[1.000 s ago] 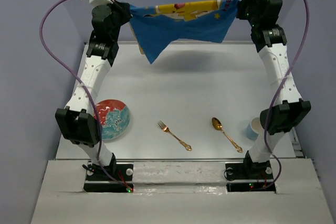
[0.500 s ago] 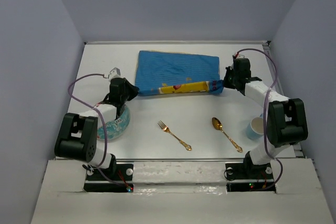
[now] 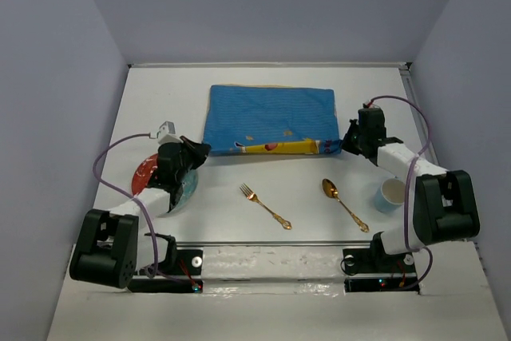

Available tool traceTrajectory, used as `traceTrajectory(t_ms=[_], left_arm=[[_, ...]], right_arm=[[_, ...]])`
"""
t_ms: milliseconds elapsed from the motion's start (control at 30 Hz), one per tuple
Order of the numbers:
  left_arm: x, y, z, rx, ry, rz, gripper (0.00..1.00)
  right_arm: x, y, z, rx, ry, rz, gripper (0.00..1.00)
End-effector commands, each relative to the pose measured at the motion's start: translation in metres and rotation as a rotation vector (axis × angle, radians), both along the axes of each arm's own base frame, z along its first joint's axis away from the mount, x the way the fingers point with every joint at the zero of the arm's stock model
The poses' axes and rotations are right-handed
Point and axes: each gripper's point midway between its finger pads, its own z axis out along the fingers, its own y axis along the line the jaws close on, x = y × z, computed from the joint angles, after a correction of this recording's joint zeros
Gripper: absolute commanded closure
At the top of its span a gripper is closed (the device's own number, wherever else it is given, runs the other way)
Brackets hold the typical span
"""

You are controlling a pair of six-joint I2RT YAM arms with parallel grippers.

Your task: Set the dinner table for one person

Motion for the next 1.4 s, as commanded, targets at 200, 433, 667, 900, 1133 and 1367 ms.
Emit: traceTrajectory(t_ms=[200,433,667,900,1133,1367], left_arm=[[-0.027,0.017,-0.008,0.012,-0.041,0.056,0.95],[-0.035,0.012,0.001,-0.001,-0.075,0.022,0.55],[-0.042,0.004,0.040,-0.031,-0.161,-0.017,0.39],[-0.049,-0.006,0.106,-0.003,-0.286,-0.088,0.39],[-0.082,0.003,0.217,0.129,-0.481,-0.126,0.23],[-0.121,0.040,0.296,0.366,-0.627,-0.019,0.01]], right_arm=[[-0.023,-0.038,0.011,-0.054,-0.058,-0.176,0.90],[-0.038,-0.033,0.014,-0.009,-0.070,-0.173,0.37],[-0.032,-0.013,0.042,0.043,-0.137,-0.046,0.27],[-0.024,0.025,0.045,0.113,-0.132,0.107,0.61],[-0.045,0.172,0.110,0.366,-0.258,0.500,1.00],[-0.092,0.342,0.114,0.644,-0.218,0.733,0.60]])
